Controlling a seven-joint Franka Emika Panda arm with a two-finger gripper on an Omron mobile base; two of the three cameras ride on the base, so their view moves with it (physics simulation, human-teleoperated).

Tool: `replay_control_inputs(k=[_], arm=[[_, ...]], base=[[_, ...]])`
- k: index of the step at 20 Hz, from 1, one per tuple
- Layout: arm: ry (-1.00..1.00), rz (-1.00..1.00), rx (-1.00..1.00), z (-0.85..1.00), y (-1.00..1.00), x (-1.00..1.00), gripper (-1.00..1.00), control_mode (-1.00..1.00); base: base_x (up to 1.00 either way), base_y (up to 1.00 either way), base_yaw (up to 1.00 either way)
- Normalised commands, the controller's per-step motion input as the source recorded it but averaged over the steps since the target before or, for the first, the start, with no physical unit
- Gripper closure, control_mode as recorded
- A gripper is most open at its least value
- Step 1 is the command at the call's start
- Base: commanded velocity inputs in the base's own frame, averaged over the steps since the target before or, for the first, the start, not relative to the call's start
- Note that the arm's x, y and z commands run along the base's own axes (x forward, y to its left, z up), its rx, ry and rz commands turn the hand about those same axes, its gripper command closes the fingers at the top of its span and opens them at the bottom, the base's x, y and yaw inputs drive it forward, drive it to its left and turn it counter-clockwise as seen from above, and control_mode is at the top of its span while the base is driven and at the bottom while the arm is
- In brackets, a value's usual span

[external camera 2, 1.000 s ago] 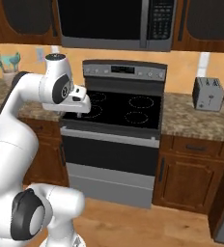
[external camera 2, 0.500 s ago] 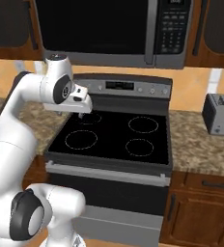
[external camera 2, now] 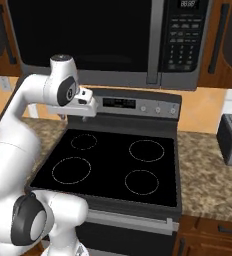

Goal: Navigate to the stove.

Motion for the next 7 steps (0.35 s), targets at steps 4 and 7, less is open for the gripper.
replay_control_inputs(k=[4,7], arm=[[0.0,0.0,0.0,0.0,0.0,0.0,-1.0,1.0],[0.0,0.0,0.0,0.0,0.0,0.0,-1.0,1.0]], base=[[0.53,0.06,0.0],[0.47,0.08,0.0]])
